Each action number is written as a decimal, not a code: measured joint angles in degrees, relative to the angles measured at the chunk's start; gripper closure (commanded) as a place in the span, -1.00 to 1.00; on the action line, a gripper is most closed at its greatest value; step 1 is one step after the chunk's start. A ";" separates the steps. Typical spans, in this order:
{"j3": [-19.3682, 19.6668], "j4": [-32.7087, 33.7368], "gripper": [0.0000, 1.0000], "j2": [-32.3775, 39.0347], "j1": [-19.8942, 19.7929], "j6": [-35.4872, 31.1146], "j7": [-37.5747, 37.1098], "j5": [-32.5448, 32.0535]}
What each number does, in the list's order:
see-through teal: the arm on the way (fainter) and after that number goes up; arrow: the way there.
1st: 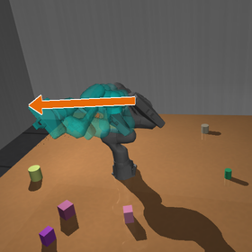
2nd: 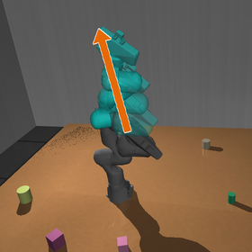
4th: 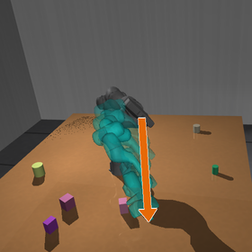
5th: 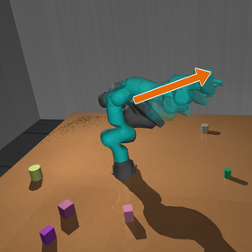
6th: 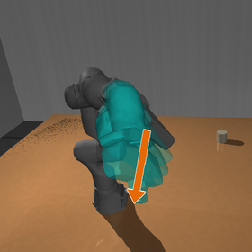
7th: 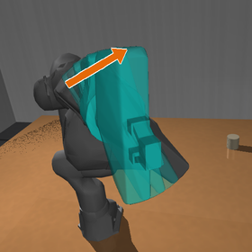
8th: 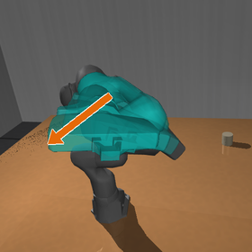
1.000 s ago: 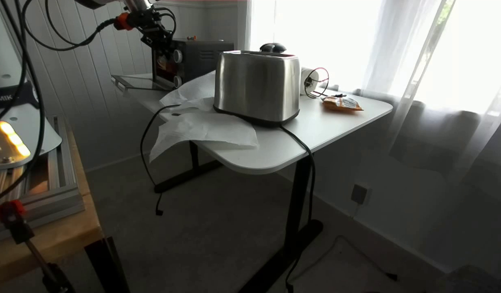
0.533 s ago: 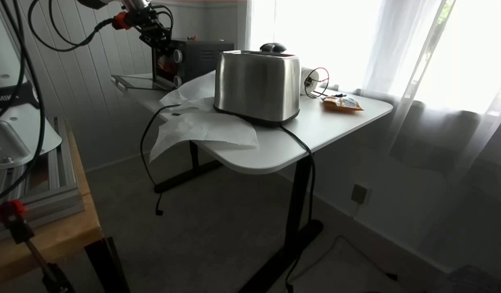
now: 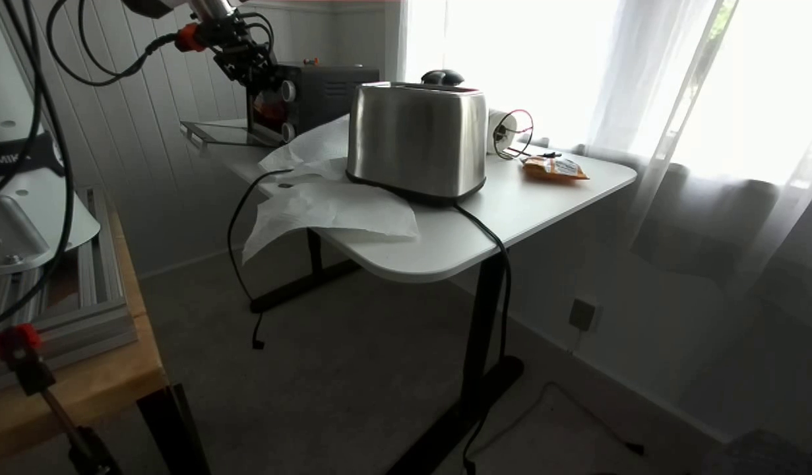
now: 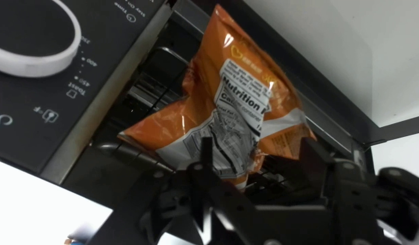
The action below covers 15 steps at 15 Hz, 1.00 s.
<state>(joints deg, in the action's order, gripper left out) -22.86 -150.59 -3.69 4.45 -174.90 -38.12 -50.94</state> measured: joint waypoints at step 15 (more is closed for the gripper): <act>-0.12 -0.96 -1.00 -0.09 3.56 2.38 6.72 12.56</act>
<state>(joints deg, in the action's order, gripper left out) -22.98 -151.55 -3.78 8.02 -172.52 -31.40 -38.38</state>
